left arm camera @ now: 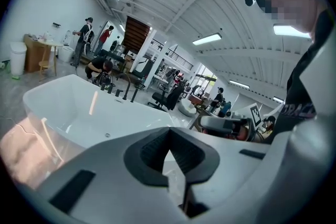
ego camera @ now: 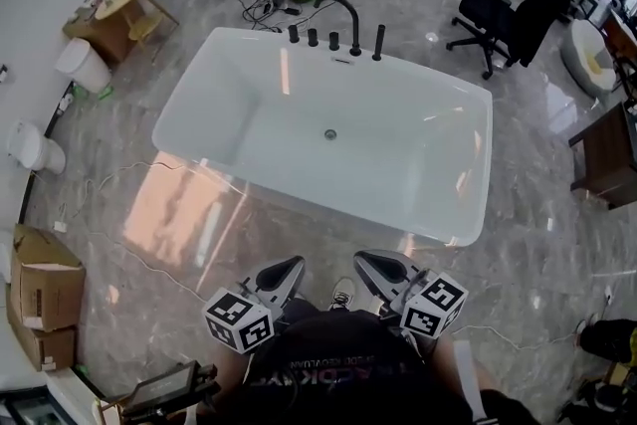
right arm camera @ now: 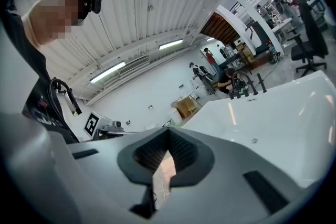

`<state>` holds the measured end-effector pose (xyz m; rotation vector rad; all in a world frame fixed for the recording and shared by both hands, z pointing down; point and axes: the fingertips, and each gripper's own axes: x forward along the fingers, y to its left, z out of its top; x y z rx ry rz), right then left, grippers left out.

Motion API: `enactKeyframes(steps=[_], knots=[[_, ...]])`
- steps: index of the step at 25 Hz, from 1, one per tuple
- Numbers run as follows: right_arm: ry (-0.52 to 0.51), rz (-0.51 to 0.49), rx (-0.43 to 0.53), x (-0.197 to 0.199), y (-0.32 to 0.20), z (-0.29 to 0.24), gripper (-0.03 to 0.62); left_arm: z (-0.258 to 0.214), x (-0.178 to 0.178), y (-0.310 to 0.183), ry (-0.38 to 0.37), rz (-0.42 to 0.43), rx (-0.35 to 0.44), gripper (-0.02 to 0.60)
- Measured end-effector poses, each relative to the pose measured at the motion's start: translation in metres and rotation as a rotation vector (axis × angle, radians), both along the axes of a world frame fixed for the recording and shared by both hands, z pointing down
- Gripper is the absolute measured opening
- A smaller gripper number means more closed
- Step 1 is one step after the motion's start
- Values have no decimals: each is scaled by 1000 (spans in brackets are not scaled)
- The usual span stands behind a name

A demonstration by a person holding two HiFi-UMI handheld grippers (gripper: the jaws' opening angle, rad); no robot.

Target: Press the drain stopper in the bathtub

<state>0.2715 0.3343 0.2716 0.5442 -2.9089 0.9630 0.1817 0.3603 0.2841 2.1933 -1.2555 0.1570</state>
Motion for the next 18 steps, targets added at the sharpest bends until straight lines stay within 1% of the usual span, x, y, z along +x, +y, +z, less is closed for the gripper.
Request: enactKeyframes(steps=[3,8,14,18], knots=[[-3,-16,-7,-10,-3,0,15,-2,-10,-1,-8,-17,-4,11],[6,-21,4,-32,-10,-1,15,1,-35,-7,9,-29,-12,11],[27,46,7,-70,-24,0,15,1,-77,-24,22,34,5,11],[35,103,8,-114,-30,0,15,0,-123,-35,31,78,2,11]])
